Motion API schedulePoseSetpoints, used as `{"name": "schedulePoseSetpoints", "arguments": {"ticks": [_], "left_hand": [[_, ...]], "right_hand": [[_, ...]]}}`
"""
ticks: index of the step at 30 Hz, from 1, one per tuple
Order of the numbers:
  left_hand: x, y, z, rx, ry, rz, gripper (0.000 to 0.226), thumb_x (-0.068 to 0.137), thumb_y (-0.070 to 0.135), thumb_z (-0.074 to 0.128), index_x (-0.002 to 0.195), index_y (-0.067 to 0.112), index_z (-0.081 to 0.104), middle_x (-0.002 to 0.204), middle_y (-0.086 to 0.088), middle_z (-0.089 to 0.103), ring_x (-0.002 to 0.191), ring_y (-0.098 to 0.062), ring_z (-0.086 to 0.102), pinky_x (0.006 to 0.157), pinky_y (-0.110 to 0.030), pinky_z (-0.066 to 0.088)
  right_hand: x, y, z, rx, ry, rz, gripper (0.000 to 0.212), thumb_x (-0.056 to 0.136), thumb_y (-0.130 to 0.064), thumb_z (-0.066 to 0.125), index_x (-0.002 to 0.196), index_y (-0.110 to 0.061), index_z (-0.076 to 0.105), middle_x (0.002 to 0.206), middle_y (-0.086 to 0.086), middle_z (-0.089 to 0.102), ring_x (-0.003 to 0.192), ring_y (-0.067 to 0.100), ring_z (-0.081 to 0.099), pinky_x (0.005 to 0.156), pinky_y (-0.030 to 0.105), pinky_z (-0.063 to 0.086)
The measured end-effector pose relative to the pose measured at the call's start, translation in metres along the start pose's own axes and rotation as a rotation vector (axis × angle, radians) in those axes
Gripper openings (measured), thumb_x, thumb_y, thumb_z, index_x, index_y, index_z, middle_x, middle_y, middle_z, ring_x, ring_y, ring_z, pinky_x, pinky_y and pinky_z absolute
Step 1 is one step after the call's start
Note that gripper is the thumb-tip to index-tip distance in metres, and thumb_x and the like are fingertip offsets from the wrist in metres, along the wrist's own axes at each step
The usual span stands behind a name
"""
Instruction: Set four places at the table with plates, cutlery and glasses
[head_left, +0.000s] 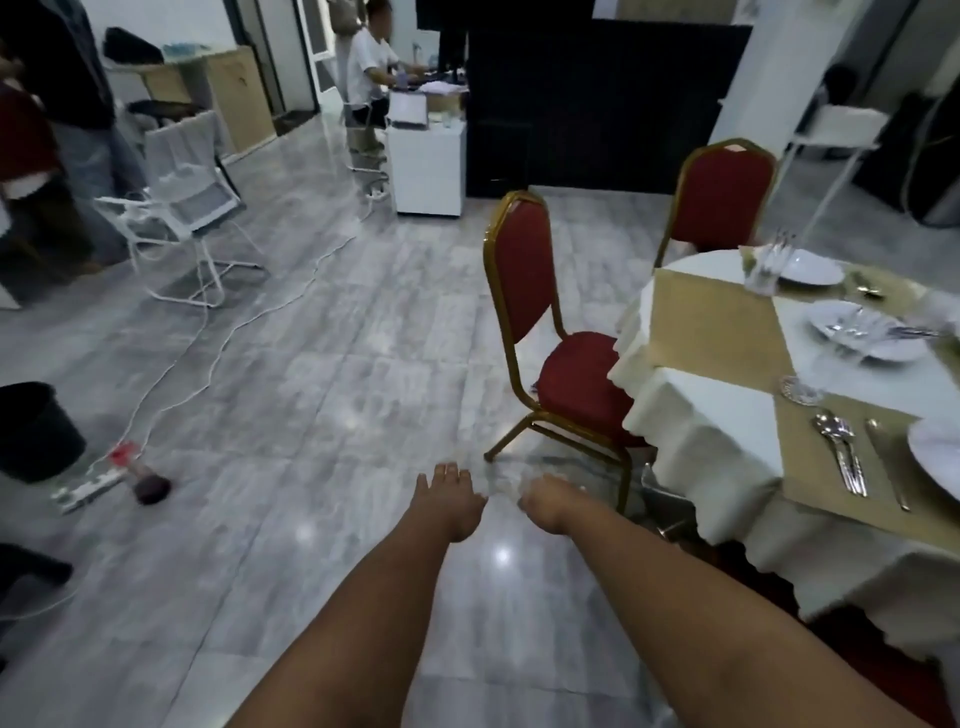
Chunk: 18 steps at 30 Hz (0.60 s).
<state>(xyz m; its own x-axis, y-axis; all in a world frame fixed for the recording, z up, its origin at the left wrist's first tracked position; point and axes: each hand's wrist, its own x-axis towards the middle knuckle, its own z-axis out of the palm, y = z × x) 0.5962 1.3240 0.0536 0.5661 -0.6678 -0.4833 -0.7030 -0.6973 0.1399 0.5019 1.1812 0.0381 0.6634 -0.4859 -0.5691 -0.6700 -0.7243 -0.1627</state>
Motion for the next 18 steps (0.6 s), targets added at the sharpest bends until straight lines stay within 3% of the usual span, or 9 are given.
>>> {"name": "schedulePoseSetpoints", "arguments": {"ticks": [7,11,15,18], "left_hand": [[0.057,0.003,-0.031,0.095,-0.015,0.169,0.061,0.103,0.041,0.015,0.153,0.007,0.004,0.162,-0.014,-0.001,0.150,-0.028,-0.003,0.120,-0.049,0.003],[0.091,0.026,-0.045,0.144,-0.010,0.265,0.062,0.103,0.042,0.017,0.153,0.007,0.008,0.161,-0.014,0.001,0.150,-0.029,-0.001,0.119,-0.049,0.005],[0.120,0.054,-0.059,0.183,-0.023,0.337,0.061,0.103,0.041,0.018,0.153,0.006,0.010,0.161,-0.014,0.002,0.150,-0.028,0.000,0.120,-0.049,0.005],[0.138,0.068,-0.067,0.189,-0.051,0.350,0.061,0.103,0.041,0.016,0.153,0.006,0.006,0.161,-0.014,-0.002,0.150,-0.028,-0.003,0.120,-0.049,0.002]], "right_hand": [[0.037,0.017,-0.012,0.164,0.065,0.152,0.043,0.101,-0.036,0.034,0.132,-0.014,0.055,0.143,0.014,0.049,0.132,0.032,0.045,0.111,0.049,0.036],[0.028,0.029,-0.041,0.216,0.095,0.258,0.046,0.101,-0.031,0.039,0.139,-0.006,0.047,0.147,0.017,0.044,0.135,0.035,0.042,0.111,0.045,0.033],[0.043,0.052,-0.056,0.227,0.090,0.289,0.052,0.106,-0.034,0.030,0.152,-0.010,0.027,0.162,0.015,0.018,0.149,0.035,0.015,0.120,0.051,0.016],[0.056,0.068,-0.065,0.206,0.088,0.301,0.059,0.103,-0.044,0.032,0.152,-0.010,0.029,0.161,0.013,0.020,0.147,0.034,0.020,0.118,0.053,0.021]]}}
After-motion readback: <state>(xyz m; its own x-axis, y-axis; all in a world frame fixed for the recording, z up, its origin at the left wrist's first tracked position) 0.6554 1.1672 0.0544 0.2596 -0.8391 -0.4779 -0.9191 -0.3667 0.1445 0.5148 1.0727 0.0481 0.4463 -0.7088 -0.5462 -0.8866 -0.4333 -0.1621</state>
